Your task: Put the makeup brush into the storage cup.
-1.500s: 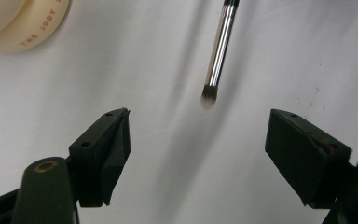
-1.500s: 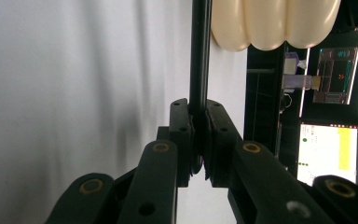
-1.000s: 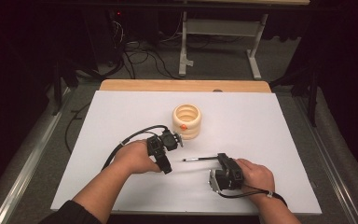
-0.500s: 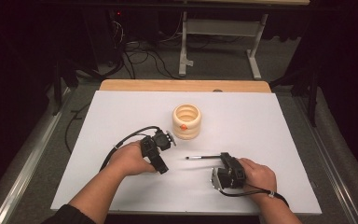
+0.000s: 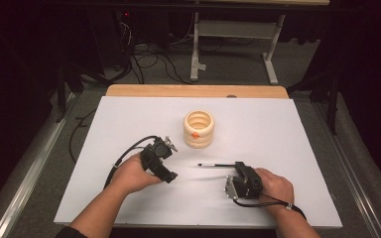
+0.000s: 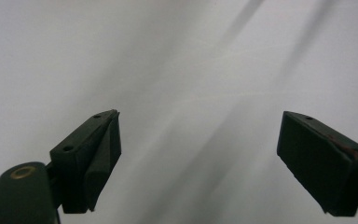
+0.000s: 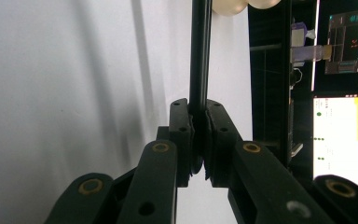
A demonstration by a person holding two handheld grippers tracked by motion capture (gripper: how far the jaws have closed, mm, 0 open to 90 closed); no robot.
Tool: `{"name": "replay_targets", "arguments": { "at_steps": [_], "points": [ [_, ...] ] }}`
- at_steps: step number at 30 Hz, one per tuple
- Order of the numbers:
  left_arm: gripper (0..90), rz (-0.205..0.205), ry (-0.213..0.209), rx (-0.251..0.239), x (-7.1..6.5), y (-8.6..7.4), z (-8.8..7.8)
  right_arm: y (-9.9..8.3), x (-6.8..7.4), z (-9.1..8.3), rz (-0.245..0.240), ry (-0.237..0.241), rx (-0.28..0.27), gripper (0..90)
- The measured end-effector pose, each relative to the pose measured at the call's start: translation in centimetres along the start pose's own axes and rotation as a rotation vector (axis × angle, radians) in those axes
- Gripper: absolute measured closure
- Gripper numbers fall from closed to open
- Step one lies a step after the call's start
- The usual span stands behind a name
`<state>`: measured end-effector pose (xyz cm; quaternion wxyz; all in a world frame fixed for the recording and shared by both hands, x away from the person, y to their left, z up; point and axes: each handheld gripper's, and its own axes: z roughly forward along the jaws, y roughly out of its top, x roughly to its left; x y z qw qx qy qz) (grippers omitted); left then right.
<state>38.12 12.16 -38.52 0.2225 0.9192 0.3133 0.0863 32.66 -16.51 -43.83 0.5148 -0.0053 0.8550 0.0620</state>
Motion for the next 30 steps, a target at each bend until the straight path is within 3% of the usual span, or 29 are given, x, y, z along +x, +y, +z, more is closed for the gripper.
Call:
{"name": "replay_targets", "arguments": {
  "at_steps": [6, 10, 30],
  "points": [
    [15.1, -0.03, 0.015, -0.099, 0.1, -0.7, -0.2, -0.2, -0.1, 0.0, 0.044, 0.005, 0.004, 85.6],
    [14.9, -0.052, 0.027, -0.15, 0.1, -1.1, -0.1, -0.3, -0.2, 0.0, 0.046, 0.006, 0.002, 85.6],
    [14.8, -0.21, -0.004, -0.405, -0.3, -3.8, 1.8, -0.5, -0.5, 0.1, 0.105, 0.025, -0.01, 85.6]
  ]
}}
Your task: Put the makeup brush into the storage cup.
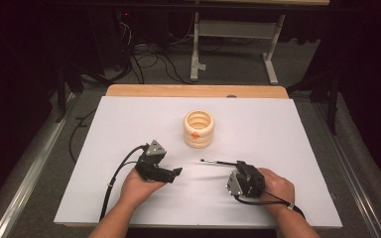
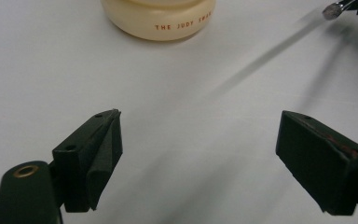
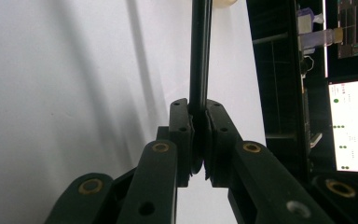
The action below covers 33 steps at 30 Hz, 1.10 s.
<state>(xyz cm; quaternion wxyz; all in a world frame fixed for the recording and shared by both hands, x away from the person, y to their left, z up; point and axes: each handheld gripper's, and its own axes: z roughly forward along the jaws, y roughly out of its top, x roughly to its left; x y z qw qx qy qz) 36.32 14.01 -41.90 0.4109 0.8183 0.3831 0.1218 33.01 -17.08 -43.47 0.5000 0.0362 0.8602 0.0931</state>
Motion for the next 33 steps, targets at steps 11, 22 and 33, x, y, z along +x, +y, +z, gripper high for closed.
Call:
{"name": "replay_targets", "arguments": {
  "at_steps": [11, 22, 33],
  "points": [
    [13.8, -0.037, -0.006, -0.126, 0.1, -1.2, -0.5, -0.3, -0.4, 0.1, 0.105, 0.039, -0.012, 85.6],
    [11.8, -0.044, -0.017, -0.197, 0.1, -1.0, -0.9, -0.8, -0.8, 0.3, 0.269, 0.109, -0.033, 85.6],
    [8.6, -0.047, -0.019, -0.247, -0.2, -1.0, -1.1, -1.5, -1.7, 0.4, 0.498, 0.189, -0.078, 85.7]
  ]
}}
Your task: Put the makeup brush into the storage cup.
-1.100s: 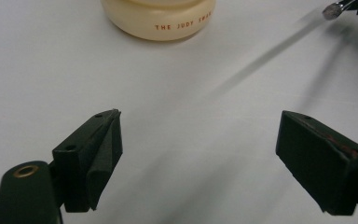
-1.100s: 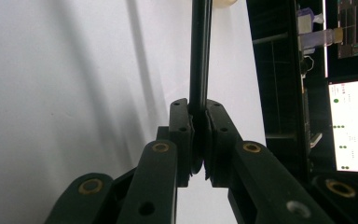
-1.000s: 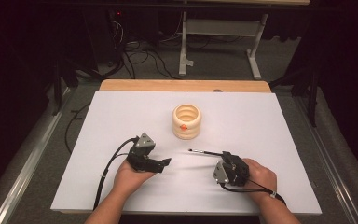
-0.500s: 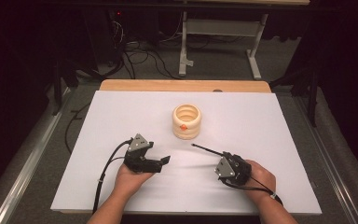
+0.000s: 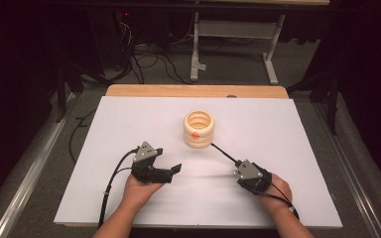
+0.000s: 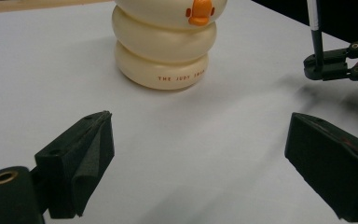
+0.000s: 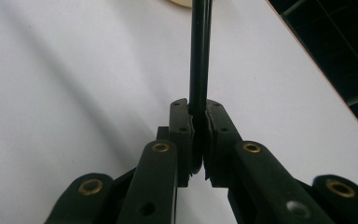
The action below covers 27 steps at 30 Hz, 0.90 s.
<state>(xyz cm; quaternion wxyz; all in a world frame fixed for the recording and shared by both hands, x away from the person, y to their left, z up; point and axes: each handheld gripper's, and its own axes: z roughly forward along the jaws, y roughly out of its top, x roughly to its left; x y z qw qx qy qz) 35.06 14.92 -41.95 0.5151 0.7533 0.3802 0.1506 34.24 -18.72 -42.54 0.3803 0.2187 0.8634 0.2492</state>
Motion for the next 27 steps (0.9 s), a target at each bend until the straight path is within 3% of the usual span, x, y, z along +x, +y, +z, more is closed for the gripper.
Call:
{"name": "replay_targets", "arguments": {
  "at_steps": [6, 13, 22, 24, 27],
  "points": [
    [8.2, 0.002, -0.01, -0.018, -0.1, 0.0, 0.0, 0.0, -0.4, -0.2, 0.073, 0.034, -0.02, 85.6],
    [8.0, -0.006, -0.027, -0.054, -0.2, 0.1, 0.1, -0.3, -1.1, -0.4, 0.197, 0.085, -0.047, 85.7],
    [7.8, 0.002, -0.038, -0.069, -0.4, 0.3, 0.5, -0.6, -1.4, -0.5, 0.273, 0.125, -0.067, 85.7],
    [7.8, 0.004, -0.037, -0.07, -0.5, 0.3, 0.5, -0.5, -1.4, -0.5, 0.256, 0.118, -0.065, 85.7],
    [7.8, 0.005, -0.035, -0.073, -0.5, 0.4, 0.5, -0.4, -1.6, -0.4, 0.269, 0.127, -0.071, 85.7]
  ]
}}
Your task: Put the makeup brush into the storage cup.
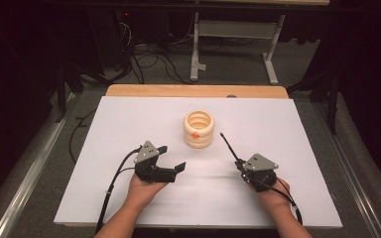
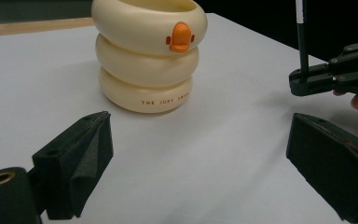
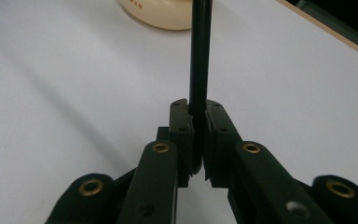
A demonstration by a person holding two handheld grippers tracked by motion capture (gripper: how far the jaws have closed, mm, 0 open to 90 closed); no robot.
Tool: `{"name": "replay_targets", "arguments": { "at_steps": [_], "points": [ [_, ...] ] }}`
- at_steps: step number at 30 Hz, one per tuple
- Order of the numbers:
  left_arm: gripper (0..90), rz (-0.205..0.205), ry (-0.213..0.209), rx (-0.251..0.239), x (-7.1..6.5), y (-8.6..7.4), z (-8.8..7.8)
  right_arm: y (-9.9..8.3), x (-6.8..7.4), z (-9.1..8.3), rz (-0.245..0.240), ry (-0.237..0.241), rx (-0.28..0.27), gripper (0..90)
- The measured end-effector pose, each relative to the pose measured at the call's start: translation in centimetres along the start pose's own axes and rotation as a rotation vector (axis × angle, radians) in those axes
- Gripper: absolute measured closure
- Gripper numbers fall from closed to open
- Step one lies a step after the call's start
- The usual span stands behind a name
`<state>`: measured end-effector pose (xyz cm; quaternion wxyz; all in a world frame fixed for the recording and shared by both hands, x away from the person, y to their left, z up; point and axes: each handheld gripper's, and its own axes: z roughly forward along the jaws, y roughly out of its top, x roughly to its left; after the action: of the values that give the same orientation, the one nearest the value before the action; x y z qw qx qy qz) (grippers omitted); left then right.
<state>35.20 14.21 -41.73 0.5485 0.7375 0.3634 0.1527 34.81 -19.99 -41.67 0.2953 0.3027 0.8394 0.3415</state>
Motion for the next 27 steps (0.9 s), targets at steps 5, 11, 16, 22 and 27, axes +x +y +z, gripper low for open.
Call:
{"name": "replay_targets", "arguments": {
  "at_steps": [5, 11, 16, 22, 27],
  "points": [
    [7.8, 0.004, -0.001, -0.006, -0.1, 0.1, -0.1, 0.9, 0.2, 0.3, -0.016, -0.004, -0.008, 85.7],
    [8.1, 0.007, -0.012, -0.017, -0.4, 0.2, -0.2, 2.7, 0.7, 0.7, -0.017, -0.001, -0.052, 85.7],
    [8.4, 0.012, -0.021, -0.028, -0.8, 0.4, -0.2, 3.6, 0.9, 0.9, -0.023, -0.004, -0.082, 85.7],
    [9.0, 0.024, -0.03, -0.018, -1.2, 0.6, 0.2, 3.7, 1.3, 0.6, -0.035, -0.004, -0.116, 85.7],
    [8.9, 0.039, -0.025, 0.007, -1.8, 0.7, 0.5, 3.3, 1.5, 0.3, -0.032, 0.01, -0.128, 85.7]
  ]
}}
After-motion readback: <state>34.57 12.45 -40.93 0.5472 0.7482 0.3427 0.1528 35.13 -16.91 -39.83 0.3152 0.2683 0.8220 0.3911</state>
